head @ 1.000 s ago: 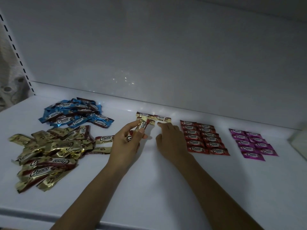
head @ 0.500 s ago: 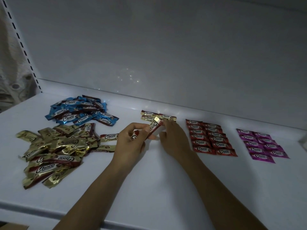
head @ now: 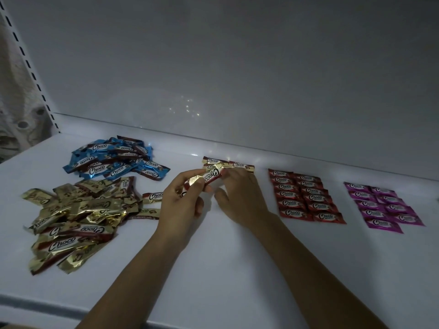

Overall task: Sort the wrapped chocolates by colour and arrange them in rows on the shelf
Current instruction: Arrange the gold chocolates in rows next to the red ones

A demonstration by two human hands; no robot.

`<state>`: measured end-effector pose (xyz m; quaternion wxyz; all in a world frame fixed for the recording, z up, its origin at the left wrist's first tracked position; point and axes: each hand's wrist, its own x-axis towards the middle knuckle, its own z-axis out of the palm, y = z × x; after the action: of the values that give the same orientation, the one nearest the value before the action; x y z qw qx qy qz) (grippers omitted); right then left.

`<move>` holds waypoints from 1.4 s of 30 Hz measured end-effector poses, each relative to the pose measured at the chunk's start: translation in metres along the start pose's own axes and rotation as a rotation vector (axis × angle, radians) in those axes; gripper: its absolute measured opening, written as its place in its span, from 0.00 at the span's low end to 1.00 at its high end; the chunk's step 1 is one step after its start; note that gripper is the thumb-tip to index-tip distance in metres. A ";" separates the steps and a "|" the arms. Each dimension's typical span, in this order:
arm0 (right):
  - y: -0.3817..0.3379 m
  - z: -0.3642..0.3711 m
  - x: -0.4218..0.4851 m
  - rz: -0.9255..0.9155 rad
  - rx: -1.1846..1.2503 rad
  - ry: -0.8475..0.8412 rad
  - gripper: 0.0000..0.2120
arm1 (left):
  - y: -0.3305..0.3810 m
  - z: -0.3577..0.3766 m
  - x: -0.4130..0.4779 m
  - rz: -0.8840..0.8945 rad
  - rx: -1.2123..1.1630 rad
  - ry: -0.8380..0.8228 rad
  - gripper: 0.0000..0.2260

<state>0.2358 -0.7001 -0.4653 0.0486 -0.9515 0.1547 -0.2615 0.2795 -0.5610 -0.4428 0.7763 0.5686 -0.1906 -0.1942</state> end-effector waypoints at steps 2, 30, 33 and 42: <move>0.000 0.006 0.004 -0.009 -0.032 -0.010 0.16 | -0.001 0.000 0.000 -0.001 -0.022 -0.002 0.09; -0.007 -0.034 -0.014 0.500 1.626 0.009 0.07 | -0.002 0.002 -0.005 0.089 0.188 -0.141 0.10; -0.001 -0.034 -0.012 0.595 1.585 0.108 0.02 | 0.001 0.002 -0.006 0.078 0.158 -0.122 0.09; 0.002 -0.019 -0.025 0.206 0.401 -0.042 0.17 | -0.001 -0.001 0.003 -0.122 -0.143 0.031 0.06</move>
<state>0.2057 -0.6943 -0.4614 0.2665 -0.9072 0.1949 -0.2608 0.2825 -0.5619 -0.4435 0.8044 0.5254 -0.1293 -0.2453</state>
